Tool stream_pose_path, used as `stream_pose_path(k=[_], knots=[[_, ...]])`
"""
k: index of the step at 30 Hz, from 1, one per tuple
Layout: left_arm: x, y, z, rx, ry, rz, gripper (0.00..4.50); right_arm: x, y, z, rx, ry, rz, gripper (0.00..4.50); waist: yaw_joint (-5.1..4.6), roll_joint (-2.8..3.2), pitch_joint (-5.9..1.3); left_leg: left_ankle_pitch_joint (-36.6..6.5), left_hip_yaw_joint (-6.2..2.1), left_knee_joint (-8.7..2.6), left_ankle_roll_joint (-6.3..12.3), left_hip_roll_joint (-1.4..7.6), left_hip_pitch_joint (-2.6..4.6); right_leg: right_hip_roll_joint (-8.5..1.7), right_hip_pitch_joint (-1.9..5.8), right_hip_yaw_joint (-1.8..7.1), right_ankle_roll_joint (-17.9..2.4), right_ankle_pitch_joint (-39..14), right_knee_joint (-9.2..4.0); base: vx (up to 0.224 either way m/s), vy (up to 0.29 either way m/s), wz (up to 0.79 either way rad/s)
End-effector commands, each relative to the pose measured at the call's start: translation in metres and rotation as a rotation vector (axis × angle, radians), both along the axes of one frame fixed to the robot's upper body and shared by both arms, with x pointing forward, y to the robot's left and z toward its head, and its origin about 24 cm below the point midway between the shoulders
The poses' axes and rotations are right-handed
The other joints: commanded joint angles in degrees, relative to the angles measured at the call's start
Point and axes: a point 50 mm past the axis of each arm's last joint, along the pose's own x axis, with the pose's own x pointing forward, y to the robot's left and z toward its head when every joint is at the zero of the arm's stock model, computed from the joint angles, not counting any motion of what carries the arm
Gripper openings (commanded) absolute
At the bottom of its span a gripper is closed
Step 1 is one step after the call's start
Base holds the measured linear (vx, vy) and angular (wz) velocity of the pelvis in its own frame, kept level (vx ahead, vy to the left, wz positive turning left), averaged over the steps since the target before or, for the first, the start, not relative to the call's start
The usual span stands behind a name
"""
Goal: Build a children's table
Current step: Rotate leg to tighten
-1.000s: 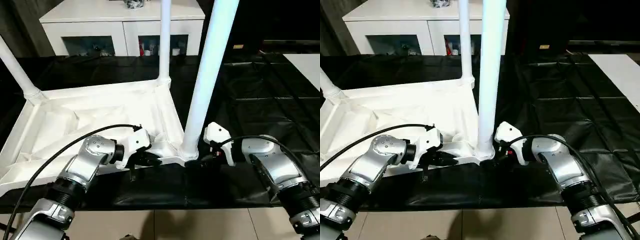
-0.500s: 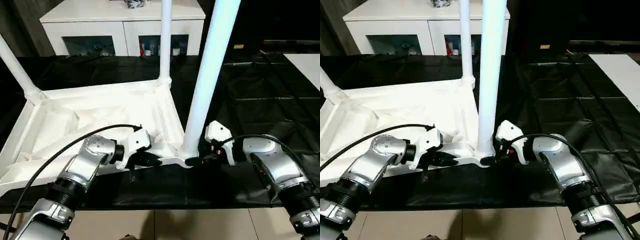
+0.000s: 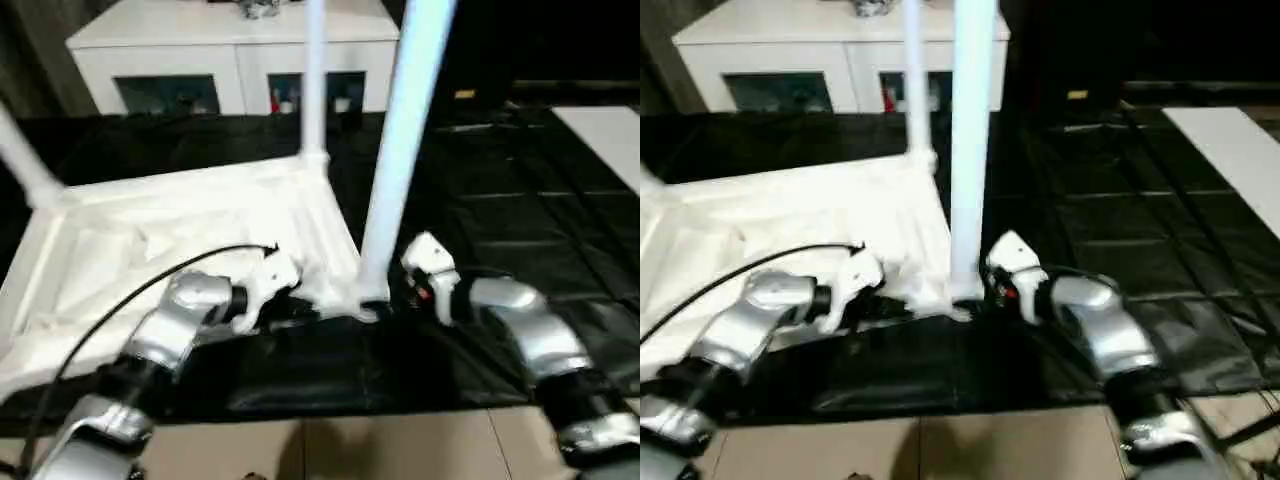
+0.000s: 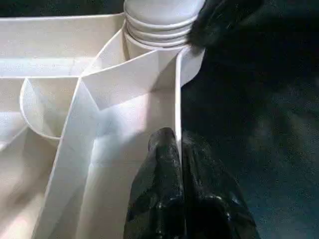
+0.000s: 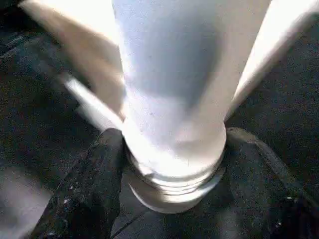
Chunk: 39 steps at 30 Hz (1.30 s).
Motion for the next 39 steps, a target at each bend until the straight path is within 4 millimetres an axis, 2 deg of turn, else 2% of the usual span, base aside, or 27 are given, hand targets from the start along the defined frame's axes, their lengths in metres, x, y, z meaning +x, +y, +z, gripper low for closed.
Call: stream_pose_path(k=[1, 3, 4, 5, 6, 7, 8, 10, 11, 12, 13, 15, 16, 17, 18, 21, 23, 25, 27, 28, 30, 31, 34, 35, 37, 39], knots=[[0.002, -0.02, -0.007, -0.028, 0.004, 0.053, 0.0, 0.01, 0.008, 0.004, 0.029, -0.012, -0.126, 2.67, -0.17, -1.07, -3.47, -12.78, -2.39, -4.76, 0.43, 3.88, 1.6, -4.64, 1.75, 2.93, -12.81, -13.64, -4.57, 0.0, 0.0, 0.0], [0.007, -0.026, -0.007, -0.028, 0.001, 0.1, 0.0, 0.013, 0.01, 0.003, 0.053, -0.003, -0.2, 2.67, -0.26, -1.02, -3.48, -12.34, -2.36, -4.77, 0.41, 3.86, 1.52, -4.73, 1.68, 3.08, -12.57, -12.78, -4.6, 0.0, 0.0, 0.0], [0.014, -0.036, -0.007, -0.017, -0.007, 0.195, 0.0, 0.018, 0.012, 0.0, 0.041, -0.002, -0.339, 2.67, -0.31, -0.84, -3.48, -12.23, -2.28, -4.79, 0.17, 3.8, 1.64, -4.6, 1.56, 3.09, -12.55, -12.23, -4.62, 0.0, 0.0, 0.0], [0.014, -0.036, -0.007, -0.017, -0.007, 0.195, 0.0, 0.018, 0.012, 0.0, 0.041, -0.002, -0.339, 2.67, -0.49, -0.95, -3.48, -12.19, -2.23, -4.78, 0.06, 3.7, 1.6, -4.51, 1.54, 3.13, -12.63, -11.89, -4.6, 0.0, 0.0, 0.0], [0.017, -0.042, -0.008, -0.013, -0.007, 0.24, 0.0, 0.02, 0.012, -0.003, 0.015, -0.005, -0.398, 2.67, -0.36, -1.01, -3.7, -11.36, -2.38, -4.73, 0.12, 3.7, 1.5, -4.78, 1.92, 3.05, -12.75, -10.97, -4.46, 0.0, 0.0, 0.0], [0.021, -0.048, -0.008, -0.006, -0.02, 0.286, 0.0, 0.023, 0.015, -0.005, -0.023, -0.026, -0.463, 2.67, -0.41, -0.81, -3.61, -10.64, -2.26, -4.62, 0.41, 3.61, 1.37, -4.67, 1.79, 3.06, -12.74, -9.82, -4.57, 0.0, 0.0, 0.0], [0.022, -0.05, -0.008, -0.003, -0.025, 0.296, 0.0, 0.024, 0.015, -0.005, -0.03, -0.032, -0.477, 2.67, -0.46, -0.93, -3.8, -10.12, -2.15, -4.43, 0.84, 3.43, 1.54, -4.6, 1.79, 3.09, -12.99, -8.33, -4.54, 0.0, 0.0, 0.0], [0.024, -0.057, -0.009, 0.006, -0.044, 0.325, 0.0, 0.026, 0.021, -0.006, -0.058, -0.053, -0.526, 2.67, -0.19, -0.77, -3.9, -8.41, -2.25, -4.31, 1.86, 3.33, 1.22, -4.88, 2.22, 3.02, -13.19, -6.64, -4.35, 0.0, 0.0, 0.0], [0.025, -0.06, -0.009, 0.011, -0.052, 0.328, 0.0, 0.027, 0.027, -0.005, -0.072, -0.064, -0.528, 2.67, -0.26, -0.68, -3.94, -7.98, -2.21, -4.27, 2.44, 3.35, 1.27, -4.7, 2.03, 2.96, -13.08, -6.04, -4.43, 0.0, 0.0, 0.0], [0.025, -0.063, -0.009, 0.014, -0.057, 0.323, 0.0, 0.027, 0.032, -0.004, -0.079, -0.07, -0.515, 2.67, -0.26, -0.83, -3.9, -7.99, -2.24, -4.31, 2.7, 3.32, 1.19, -4.72, 2.15, 2.92, -13.1, -6.0, -4.4, 0.0, 0.0, 0.0], [0.024, -0.065, -0.008, 0.013, -0.064, 0.309, 0.0, 0.026, 0.037, -0.003, -0.088, -0.085, -0.471, 2.67, -0.15, -0.62, -3.89, -8.29, -2.28, -4.3, 3.03, 3.29, 1.15, -4.85, 2.24, 2.88, -12.91, -6.87, -4.52, 0.0, 0.0, 0.0], [0.024, -0.067, -0.008, 0.02, -0.077, 0.277, 0.0, 0.024, 0.043, 0.0, -0.091, -0.104, -0.415, 2.67, -0.11, -0.69, -3.78, -9.32, -2.33, -4.41, 3.14, 3.43, 1.19, -4.87, 2.22, 2.86, -12.43, -8.45, -4.75, 0.0, 0.0, 0.0], [0.022, -0.067, -0.008, 0.027, -0.091, 0.238, 0.0, 0.024, 0.041, 0.002, -0.07, -0.108, -0.402, 3.02, -0.13, -0.73, -3.76, -9.87, -2.34, -4.5, 3.06, 3.5, 1.23, -4.8, 2.17, 2.85, -12.19, -9.12, -4.76, 0.0, 0.0, 0.0], [0.019, -0.065, -0.009, 0.035, -0.097, 0.192, 0.0, 0.023, 0.037, 0.004, -0.047, -0.113, -0.378, 3.02, -0.03, -0.8, -3.81, -9.99, -2.42, -4.53, 3.14, 3.54, 1.2, -4.92, 2.24, 2.84, -12.0, -9.43, -4.76, 0.0, 0.0, 0.0], [0.019, -0.065, -0.009, 0.035, -0.097, 0.188, 0.0, 0.023, 0.036, 0.004, -0.045, -0.113, -0.376, 3.36, -0.01, -0.78, -3.86, -9.82, -2.43, -4.51, 3.32, 3.59, 1.14, -4.93, 2.32, 2.86, -11.9, -9.17, -4.71, 0.0, 0.0, 0.0], [0.014, -0.059, -0.012, 0.043, -0.089, 0.123, 0.0, 0.023, 0.024, 0.009, -0.036, -0.127, -0.32, 3.5, 0.12, -0.84, -3.98, -8.64, -2.34, -4.35, 4.05, 3.65, 1.04, -4.93, 2.37, 2.76, -12.38, -6.66, -4.38, 0.0, 0.0, 0.0], [0.011, -0.053, -0.013, 0.039, -0.084, 0.087, 0.0, 0.022, 0.017, 0.013, -0.029, -0.13, -0.246, 3.76, -0.03, -0.95, -3.81, -9.1, -2.22, -4.28, 4.71, 3.55, 0.96, -5.0, 2.41, 2.79, -12.67, -7.42, -4.51, 0.0, 0.0, 0.0], [0.008, -0.043, -0.014, 0.031, -0.089, 0.051, 0.0, 0.015, 0.008, 0.016, -0.073, -0.16, -0.079, 3.88, 0.24, -0.97, -3.8, -8.96, -2.21, -4.15, 5.14, 3.68, 0.93, -5.11, 2.46, 2.77, -12.53, -8.0, -4.61, 0.0, 0.0, 0.0], [0.007, -0.042, -0.014, 0.028, -0.085, 0.043, 0.0, 0.013, 0.007, 0.017, -0.089, -0.165, -0.039, 3.88, 0.17, -0.97, -3.69, -9.23, -2.15, -4.17, 5.49, 3.74, 0.84, -5.0, 2.32, 2.76, -12.4, -8.96, -4.61, 0.0, 0.0, 0.0], [0.002, -0.035, -0.014, 0.015, -0.072, 0.002, 0.0, 0.001, 0.0, 0.017, -0.134, -0.163, 0.117, 3.88, 0.33, -0.97, -3.68, -9.57, -2.21, -4.23, 5.34, 3.83, 1.02, -4.93, 2.26, 2.67, -12.21, -10.05, -4.7, 0.0, 0.0, 0.0], [-0.005, -0.029, -0.013, -0.015, -0.053, -0.062, 0.0, -0.009, -0.006, 0.018, -0.142, -0.144, 0.224, 3.88, 0.57, -1.01, -3.6, -10.25, -2.31, -4.32, 5.26, 4.11, 0.97, -5.04, 2.43, 2.72, -12.13, -10.61, -4.67, 0.0, 0.0, 0.0], [-0.01, -0.026, -0.011, -0.043, -0.034, -0.118, 0.0, -0.013, -0.01, 0.02, -0.134, -0.13, 0.267, 3.88, 0.5, -0.89, -3.65, -9.93, -2.31, -4.34, 5.83, 4.14, 0.8, -4.89, 2.29, 2.74, -12.46, -9.42, -4.37, 0.0, 0.0, 0.0], [-0.018, -0.02, -0.009, -0.067, 0.001, -0.187, 0.0, -0.017, -0.014, 0.024, -0.122, -0.113, 0.317, 3.88, 0.27, -0.83, -3.6, -10.27, -2.22, -4.42, 6.12, 4.1, 0.91, -4.77, 2.06, 2.65, -13.46, -9.25, -4.37, 0.0, 0.0, 0.0], [-0.025, -0.013, -0.007, -0.059, 0.032, -0.247, 0.0, -0.018, -0.017, 0.027, -0.118, -0.103, 0.351, 3.88, 0.39, -1.04, -3.57, -10.64, -2.23, -4.43, 5.85, 4.16, 0.94, -4.91, 2.09, 2.68, -13.5, -10.47, -4.41, 0.0, 0.0, 0.0], [-0.029, -0.007, -0.006, -0.053, 0.056, -0.286, 0.0, -0.019, -0.019, 0.029, -0.116, -0.096, 0.379, 3.88, 0.48, -0.7, -3.54, -11.01, -2.24, -4.65, 5.37, 4.42, 1.02, -4.86, 1.91, 2.75, -13.37, -11.52, -4.36, 0.0, 0.0, 0.0], [-0.032, -0.001, -0.004, -0.053, 0.072, -0.308, 0.0, -0.02, -0.02, 0.031, -0.117, -0.092, 0.4, 3.88, 0.7, -0.54, -3.55, -11.67, -2.02, -4.58, 4.9, 4.35, 1.53, -4.67, 1.45, 2.84, -13.55, -11.75, -4.45, 0.0, 0.0, 0.0]])
